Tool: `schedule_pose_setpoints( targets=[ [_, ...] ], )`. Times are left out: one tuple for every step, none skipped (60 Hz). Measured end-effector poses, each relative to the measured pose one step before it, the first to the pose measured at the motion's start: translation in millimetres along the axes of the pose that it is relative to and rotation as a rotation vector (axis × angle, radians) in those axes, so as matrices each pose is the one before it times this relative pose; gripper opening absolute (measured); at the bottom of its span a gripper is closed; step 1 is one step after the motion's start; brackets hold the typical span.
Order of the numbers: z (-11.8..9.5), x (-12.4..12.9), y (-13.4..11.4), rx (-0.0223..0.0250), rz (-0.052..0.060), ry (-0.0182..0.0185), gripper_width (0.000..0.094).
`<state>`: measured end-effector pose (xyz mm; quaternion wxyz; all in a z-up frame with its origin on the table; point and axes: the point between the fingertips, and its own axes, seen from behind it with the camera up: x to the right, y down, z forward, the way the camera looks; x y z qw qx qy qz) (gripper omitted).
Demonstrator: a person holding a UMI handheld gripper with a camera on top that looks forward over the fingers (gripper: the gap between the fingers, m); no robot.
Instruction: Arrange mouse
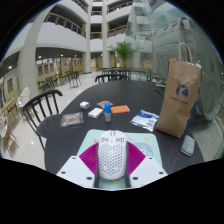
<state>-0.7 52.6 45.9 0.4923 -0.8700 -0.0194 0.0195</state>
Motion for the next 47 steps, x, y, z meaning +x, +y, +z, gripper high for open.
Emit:
schedule_pose_setpoints(
  targets=[
    [7.36, -2.09, 5.28, -0.01187, -0.0069, -0.00385, 0.0339],
    [3.2, -1.07, 1.93, -0.01034, -0.0078, -0.00181, 0.0341],
    [3.95, -0.58, 2.57, -0.00963, -0.0052, -0.00062, 0.034],
    [3.98, 0.82, 2.86, -0.00953, 0.0018, 0.00272, 0.0339],
    [3.53, 1.95, 3.1, -0.00987, 0.0085, 0.00688, 0.0339],
    [3.2, 2.35, 3.44, -0.01159, 0.01, 0.00833, 0.0338],
    [4.85, 2.69, 4.51, -0.01354, 0.008, 0.00634, 0.0339],
    [3.02, 2.04, 4.14, -0.00999, 0.0059, 0.00458, 0.0339],
    [2.59, 2.33, 3.84, -0.0121, 0.0098, 0.00493, 0.034],
    [2.48, 2.01, 3.09, -0.01067, 0.0109, 0.00354, 0.034],
    [2.08, 1.56, 3.23, -0.01003, 0.0084, 0.00148, 0.034],
    [2.16, 1.02, 3.52, -0.01039, 0.0042, -0.0011, 0.0342],
    [2.15, 0.65, 4.67, -0.01436, 0.0002, -0.00383, 0.0359],
    [2.25, 0.75, -3.22, 0.0007, -0.0052, -0.00515, 0.0369],
    [-1.08, -0.16, -0.81, 0.01678, -0.011, -0.00502, 0.0392],
    [-0.41, 0.55, 1.94, -0.00623, -0.0111, -0.00345, 0.0412],
    [-0.62, 0.0, 1.12, -0.00479, -0.0071, -0.00334, 0.0433],
    [-0.42, -0.32, -0.75, 0.00246, -0.0019, -0.0034, 0.0455],
    [-0.55, -0.99, 0.5, -0.00255, -0.0012, -0.00617, 0.048],
    [-0.43, -1.3, 1.19, -0.00622, -0.0025, -0.00808, 0.0507],
    [-0.82, -1.09, 1.23, -0.00557, -0.0052, -0.0085, 0.0527],
    [-1.06, 0.77, -1.99, 0.00245, -0.0038, -0.00646, 0.0562],
    [-2.04, -0.36, 0.02, 0.00247, -0.0018, -0.00748, 0.0639],
    [-2.56, 0.39, 0.15, 0.00307, 0.0019, -0.00276, 0.0695],
    [-3.47, 1.1, 0.14, 0.00375, 0.0043, 0.00077, 0.0812],
    [-4.06, 1.31, 0.29, 0.00369, 0.0043, 0.00229, 0.0872],
    [-3.77, 1.69, 0.15, 0.00173, 0.0046, 0.00282, 0.0848],
    [-6.09, 1.1, 1.74, 0.00268, 0.0032, 0.00251, 0.0823],
    [-5.9, 0.96, 1.72, 0.00207, 0.0023, 0.00124, 0.0827],
    [-6.4, 0.53, 1.62, 0.0032, 0.0008, -0.00088, 0.084],
    [-7.02, -0.25, 1.64, 0.00424, 0.0002, -0.00401, 0.085],
    [-7.27, 0.05, 1.25, 0.00584, 0.001, -0.00284, 0.085],
    [-5.92, 0.19, 0.76, 0.0064, 0.0006, -0.0065, 0.0848],
    [-8.5, -0.57, 1.42, 0.00659, 0.0029, -0.00522, 0.0847],
    [-10.01, -0.24, 2.11, 0.00601, 0.0037, -0.00387, 0.0848],
    [-8.58, -0.05, 1.67, 0.00598, 0.0026, -0.00374, 0.0848],
    [-8.94, -0.09, 1.87, 0.00583, 0.0015, -0.00328, 0.0847],
    [-8.59, -0.24, 1.92, 0.00535, -0.0008, -0.00419, 0.0847],
    [-8.47, -0.32, 2.39, 0.00404, -0.0018, -0.00499, 0.0847],
    [-5.46, 0.13, 1.75, 0.00316, -0.0014, -0.00352, 0.0849],
    [-8.05, 0.01, 2.69, 0.00198, -0.0001, -0.00247, 0.0848],
    [-8.71, -0.25, 3.39, 0.00125, -0.0003, -0.00091, 0.0848],
    [-7.29, 0.95, 2.97, -0.00077, 0.0006, -0.0006, 0.0848],
    [-7.0, 0.94, 3.13, -0.00062, 0.0012, -0.00037, 0.085],
    [-6.99, 0.62, 2.94, 0.00092, 0.0022, -0.00058, 0.0847],
    [-6.77, 0.5, 2.56, 0.0025, 0.0025, -0.00123, 0.0846],
    [-6.05, -0.21, 2.64, 0.00407, 0.0023, -0.00127, 0.0847]
  ],
)
